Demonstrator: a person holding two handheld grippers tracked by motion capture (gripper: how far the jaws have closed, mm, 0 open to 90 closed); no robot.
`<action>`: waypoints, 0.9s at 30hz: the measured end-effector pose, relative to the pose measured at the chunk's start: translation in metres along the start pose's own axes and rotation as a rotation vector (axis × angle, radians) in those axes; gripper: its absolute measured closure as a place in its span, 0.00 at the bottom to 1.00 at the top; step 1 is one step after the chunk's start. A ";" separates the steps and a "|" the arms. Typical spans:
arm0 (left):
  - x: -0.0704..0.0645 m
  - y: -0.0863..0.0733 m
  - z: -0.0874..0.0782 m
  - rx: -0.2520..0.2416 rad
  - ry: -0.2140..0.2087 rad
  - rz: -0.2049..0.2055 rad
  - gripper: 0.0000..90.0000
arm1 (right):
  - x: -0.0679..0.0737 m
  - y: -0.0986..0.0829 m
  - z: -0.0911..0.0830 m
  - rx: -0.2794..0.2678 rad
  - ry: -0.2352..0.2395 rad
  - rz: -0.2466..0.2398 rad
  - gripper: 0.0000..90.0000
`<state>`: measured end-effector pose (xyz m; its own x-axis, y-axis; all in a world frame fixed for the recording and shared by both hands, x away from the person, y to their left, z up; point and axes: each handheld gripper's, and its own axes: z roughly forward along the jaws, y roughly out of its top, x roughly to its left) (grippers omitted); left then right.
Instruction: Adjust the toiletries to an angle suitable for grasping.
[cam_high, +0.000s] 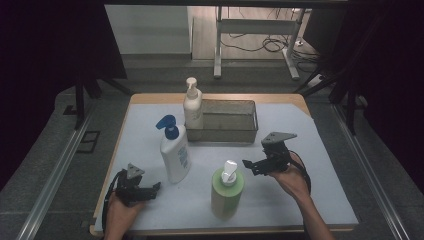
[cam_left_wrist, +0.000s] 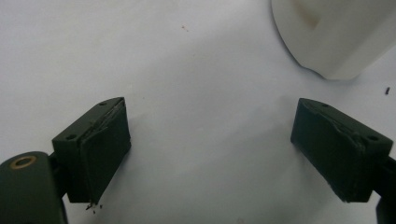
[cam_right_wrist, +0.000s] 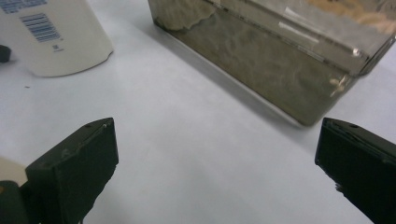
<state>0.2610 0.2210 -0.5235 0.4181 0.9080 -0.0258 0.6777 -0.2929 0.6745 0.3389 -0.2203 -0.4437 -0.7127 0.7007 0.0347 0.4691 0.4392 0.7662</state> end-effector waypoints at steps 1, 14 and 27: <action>0.000 0.000 0.000 0.000 0.000 0.000 0.13 | 0.000 -0.003 -0.002 -0.008 0.001 0.008 0.00; 0.000 0.000 0.000 -0.001 0.000 -0.002 0.13 | 0.013 -0.028 -0.021 0.016 0.009 0.001 0.00; 0.000 0.000 0.000 -0.001 0.000 -0.002 0.13 | 0.034 -0.049 -0.043 0.022 0.087 -0.029 0.00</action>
<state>0.2610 0.2208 -0.5235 0.4165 0.9087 -0.0269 0.6782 -0.2909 0.6749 0.2698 -0.2419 -0.4523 -0.7684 0.6362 0.0690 0.4582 0.4717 0.7534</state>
